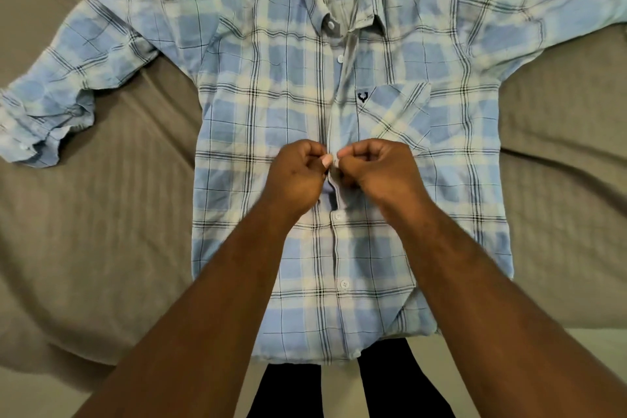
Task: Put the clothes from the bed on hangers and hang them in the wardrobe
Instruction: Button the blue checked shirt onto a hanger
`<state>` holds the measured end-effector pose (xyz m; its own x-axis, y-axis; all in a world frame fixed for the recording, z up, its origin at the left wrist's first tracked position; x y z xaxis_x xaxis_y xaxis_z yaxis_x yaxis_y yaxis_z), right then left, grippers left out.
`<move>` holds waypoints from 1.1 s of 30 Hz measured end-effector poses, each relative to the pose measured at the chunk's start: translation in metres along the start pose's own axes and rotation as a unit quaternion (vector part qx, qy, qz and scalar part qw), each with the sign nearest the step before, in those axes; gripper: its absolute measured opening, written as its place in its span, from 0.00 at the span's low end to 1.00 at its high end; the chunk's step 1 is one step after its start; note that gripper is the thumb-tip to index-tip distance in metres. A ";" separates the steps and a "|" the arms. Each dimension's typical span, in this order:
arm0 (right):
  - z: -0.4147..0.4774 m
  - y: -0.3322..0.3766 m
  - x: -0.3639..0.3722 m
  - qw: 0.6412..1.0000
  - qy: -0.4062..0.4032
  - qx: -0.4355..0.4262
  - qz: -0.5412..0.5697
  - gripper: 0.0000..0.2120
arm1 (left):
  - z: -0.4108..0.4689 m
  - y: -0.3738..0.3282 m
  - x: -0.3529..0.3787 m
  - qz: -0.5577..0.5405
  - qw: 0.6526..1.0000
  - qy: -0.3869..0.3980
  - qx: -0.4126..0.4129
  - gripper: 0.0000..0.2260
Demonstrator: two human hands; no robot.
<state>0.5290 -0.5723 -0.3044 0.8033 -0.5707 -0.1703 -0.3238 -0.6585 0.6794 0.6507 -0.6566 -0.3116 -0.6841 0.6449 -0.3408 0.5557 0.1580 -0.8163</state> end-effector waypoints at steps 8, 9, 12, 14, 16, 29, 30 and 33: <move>0.001 0.028 -0.011 0.961 0.083 0.062 -0.255 0.09 | -0.023 -0.003 0.010 0.201 0.979 0.029 0.014 0.04; 0.003 0.034 -0.012 0.969 0.039 0.028 -0.243 0.11 | -0.023 -0.004 0.009 0.189 0.982 0.022 0.017 0.03; 0.010 0.048 -0.011 0.972 -0.093 -0.083 -0.197 0.14 | -0.017 -0.006 0.007 0.162 0.986 0.039 0.014 0.02; 0.017 0.046 -0.004 0.967 -0.108 -0.108 -0.202 0.11 | -0.013 -0.009 0.005 0.140 0.988 0.062 -0.002 0.02; 0.026 0.040 -0.003 0.968 -0.111 -0.109 -0.197 0.08 | -0.007 -0.009 0.001 0.125 0.990 0.061 -0.021 0.06; 0.026 0.008 -0.025 0.985 -0.036 -0.022 0.169 0.07 | 0.013 -0.035 0.018 0.165 0.971 -0.104 0.135 0.08; 0.026 0.007 -0.024 0.985 -0.037 -0.031 0.166 0.06 | 0.016 -0.034 0.020 0.183 0.968 -0.107 0.136 0.09; 0.024 0.005 -0.022 0.989 -0.034 -0.050 0.138 0.05 | 0.020 -0.034 0.022 0.218 0.959 -0.116 0.136 0.06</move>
<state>0.4978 -0.5749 -0.3149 0.6551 -0.7554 -0.0146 -0.4717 -0.4240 0.7731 0.6069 -0.6626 -0.3008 -0.5199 0.4159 -0.7461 0.6899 -0.3106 -0.6539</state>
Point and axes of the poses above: each hand's wrist, its own z-axis towards the middle knuckle, its own x-axis out of the palm, y = z × x, the point moved 5 cm from there along z, towards the middle knuckle, and after that the axes turned 7 degrees about x, right-handed, at the moved point
